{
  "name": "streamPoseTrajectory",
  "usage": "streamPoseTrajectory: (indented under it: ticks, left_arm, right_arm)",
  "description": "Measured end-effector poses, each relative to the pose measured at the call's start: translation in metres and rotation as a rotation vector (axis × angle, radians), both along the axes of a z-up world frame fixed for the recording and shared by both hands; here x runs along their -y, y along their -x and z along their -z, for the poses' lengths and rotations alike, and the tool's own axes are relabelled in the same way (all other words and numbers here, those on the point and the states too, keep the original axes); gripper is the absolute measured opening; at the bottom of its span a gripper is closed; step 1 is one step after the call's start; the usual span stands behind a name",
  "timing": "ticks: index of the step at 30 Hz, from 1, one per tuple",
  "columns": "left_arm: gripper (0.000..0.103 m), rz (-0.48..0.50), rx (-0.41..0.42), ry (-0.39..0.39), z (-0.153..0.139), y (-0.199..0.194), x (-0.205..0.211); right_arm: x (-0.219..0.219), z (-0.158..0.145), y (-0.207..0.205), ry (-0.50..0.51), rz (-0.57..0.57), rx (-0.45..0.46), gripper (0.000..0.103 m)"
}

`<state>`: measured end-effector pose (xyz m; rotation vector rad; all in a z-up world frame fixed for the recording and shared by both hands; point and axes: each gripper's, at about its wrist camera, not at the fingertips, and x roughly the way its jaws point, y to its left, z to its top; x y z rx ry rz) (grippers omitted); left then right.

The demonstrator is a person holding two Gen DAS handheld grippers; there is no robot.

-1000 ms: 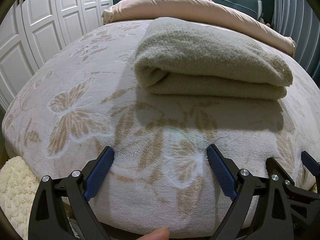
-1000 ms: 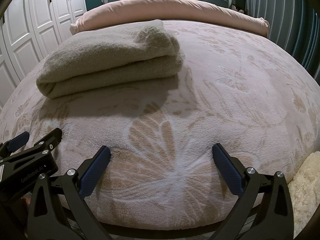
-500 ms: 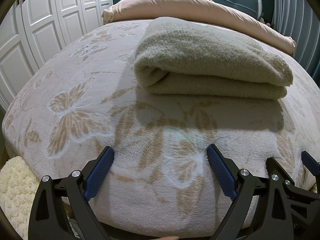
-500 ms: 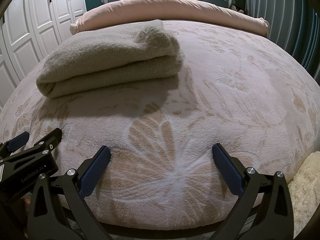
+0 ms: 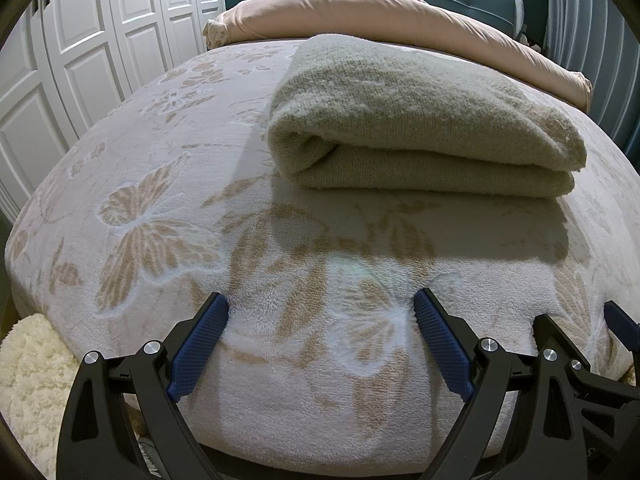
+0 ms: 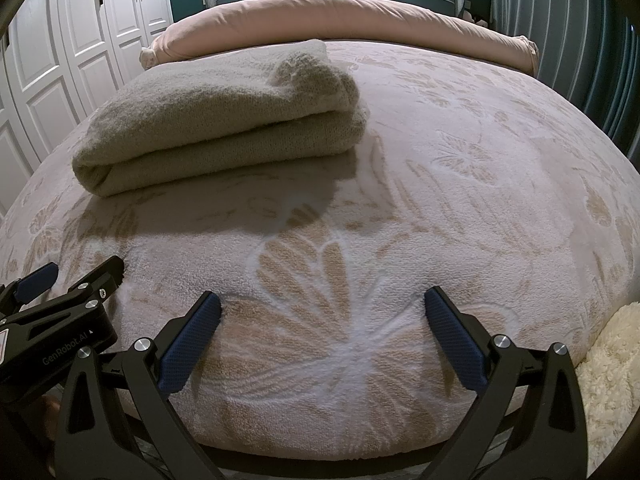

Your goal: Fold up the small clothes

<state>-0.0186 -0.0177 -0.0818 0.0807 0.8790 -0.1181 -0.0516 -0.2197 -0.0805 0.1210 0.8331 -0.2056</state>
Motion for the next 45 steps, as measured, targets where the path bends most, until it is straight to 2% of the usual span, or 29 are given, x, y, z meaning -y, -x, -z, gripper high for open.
streamPoseTrajectory:
  ticks: [45]
  left_arm:
    - [0.092, 0.003, 0.007, -0.015, 0.0011, 0.0030, 0.0019]
  right_arm:
    - [-0.0015, 0.0011, 0.0003, 0.002, 0.002, 0.003, 0.098]
